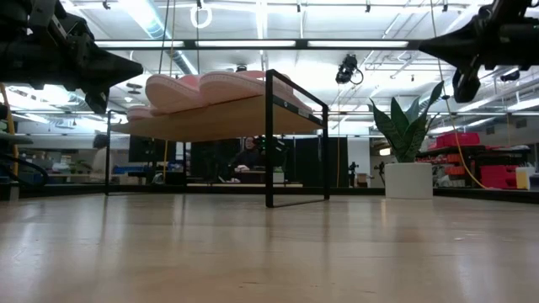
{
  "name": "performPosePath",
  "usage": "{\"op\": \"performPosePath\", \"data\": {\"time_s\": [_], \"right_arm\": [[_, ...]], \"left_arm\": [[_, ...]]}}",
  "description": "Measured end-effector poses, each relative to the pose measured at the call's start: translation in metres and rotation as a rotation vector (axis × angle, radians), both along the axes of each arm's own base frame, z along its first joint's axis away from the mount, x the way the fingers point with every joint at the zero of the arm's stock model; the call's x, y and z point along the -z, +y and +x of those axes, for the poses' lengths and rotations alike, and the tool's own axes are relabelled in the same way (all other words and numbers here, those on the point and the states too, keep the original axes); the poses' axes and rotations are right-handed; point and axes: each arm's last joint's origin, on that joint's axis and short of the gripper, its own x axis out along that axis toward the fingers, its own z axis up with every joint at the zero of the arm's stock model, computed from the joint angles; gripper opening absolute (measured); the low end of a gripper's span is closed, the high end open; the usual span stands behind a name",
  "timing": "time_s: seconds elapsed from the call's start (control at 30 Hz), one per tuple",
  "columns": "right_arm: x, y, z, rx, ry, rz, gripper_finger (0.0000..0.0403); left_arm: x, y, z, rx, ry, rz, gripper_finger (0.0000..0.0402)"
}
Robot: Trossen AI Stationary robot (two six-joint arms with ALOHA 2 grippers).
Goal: Pick and place slides into the shelf
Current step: Return to Home Position
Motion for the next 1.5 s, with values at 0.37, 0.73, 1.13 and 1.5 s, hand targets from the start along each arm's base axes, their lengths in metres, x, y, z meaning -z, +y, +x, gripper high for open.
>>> {"op": "performPosePath", "data": {"time_s": [0.37,0.73,1.13,1.5], "right_arm": [[-0.002,0.000,0.000,-0.001,-0.018,0.004,0.0000],[0.017,0.002,0.006,-0.037,-0.073,0.020,0.0000],[0.028,0.007,0.009,-0.100,0.053,-0.002,0.0000],[0.037,0.006,0.009,-0.061,0.190,-0.149,0.0000]], "left_arm": [[0.000,0.000,0.000,0.000,0.000,0.000,0.0035],[0.000,0.000,0.000,0.000,0.000,0.000,0.0022],[0.000,0.000,0.000,0.000,0.000,0.000,0.0030],[0.000,0.000,0.000,0.000,0.000,0.000,0.0027]]}}
